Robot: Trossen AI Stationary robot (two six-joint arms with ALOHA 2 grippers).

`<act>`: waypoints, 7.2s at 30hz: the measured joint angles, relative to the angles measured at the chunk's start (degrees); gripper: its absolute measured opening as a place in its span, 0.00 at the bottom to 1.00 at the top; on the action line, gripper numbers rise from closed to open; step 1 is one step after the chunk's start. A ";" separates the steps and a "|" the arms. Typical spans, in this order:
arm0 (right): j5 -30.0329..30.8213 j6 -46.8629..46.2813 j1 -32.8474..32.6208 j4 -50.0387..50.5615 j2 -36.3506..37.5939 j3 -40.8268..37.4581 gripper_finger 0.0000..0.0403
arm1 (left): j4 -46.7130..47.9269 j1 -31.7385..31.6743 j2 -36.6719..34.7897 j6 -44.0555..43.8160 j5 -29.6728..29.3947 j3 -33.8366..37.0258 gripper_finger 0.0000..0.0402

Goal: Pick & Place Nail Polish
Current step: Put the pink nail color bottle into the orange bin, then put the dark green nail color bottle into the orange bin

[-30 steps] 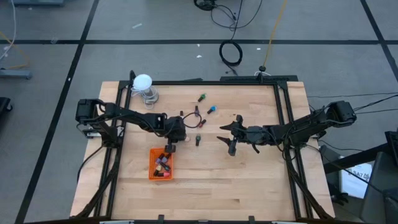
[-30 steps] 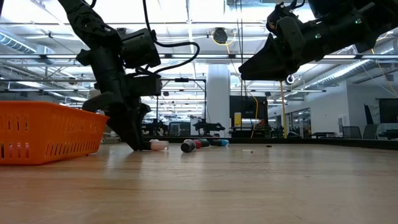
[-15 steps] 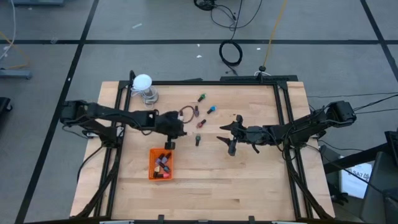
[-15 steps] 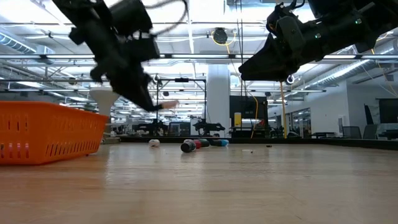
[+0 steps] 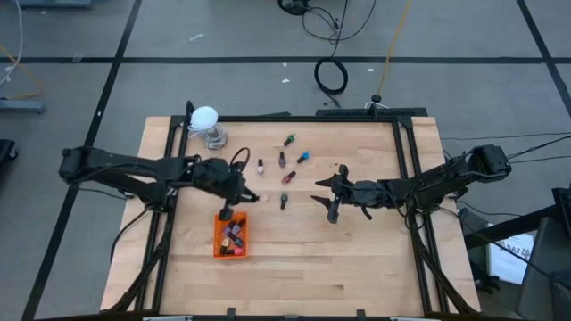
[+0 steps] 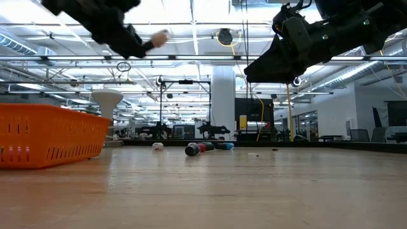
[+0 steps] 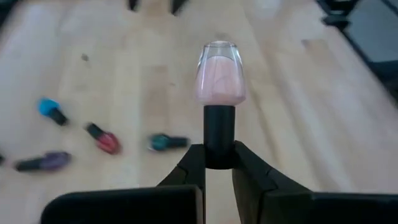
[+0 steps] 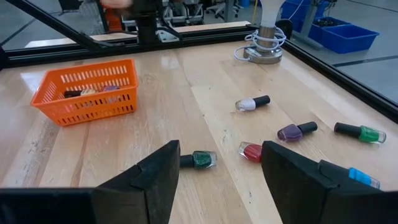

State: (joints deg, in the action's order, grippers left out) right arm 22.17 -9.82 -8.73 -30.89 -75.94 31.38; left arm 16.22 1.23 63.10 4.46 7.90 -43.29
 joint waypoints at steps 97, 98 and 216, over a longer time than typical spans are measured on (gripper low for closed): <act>0.00 0.02 0.02 -0.11 0.02 0.00 0.53 | 3.51 24.31 -4.19 -51.04 -22.00 12.46 0.43; 0.00 0.02 0.02 -0.11 0.02 0.00 0.53 | 3.48 24.31 -4.19 -50.21 -22.01 12.46 0.45; -23.66 10.86 9.03 32.03 -34.95 27.60 0.27 | -17.72 9.34 -6.21 -22.75 -33.50 11.50 0.60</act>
State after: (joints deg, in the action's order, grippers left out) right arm -1.49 1.04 0.30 1.14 -110.89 58.98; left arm -1.50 10.57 56.89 -18.29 -25.61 -31.79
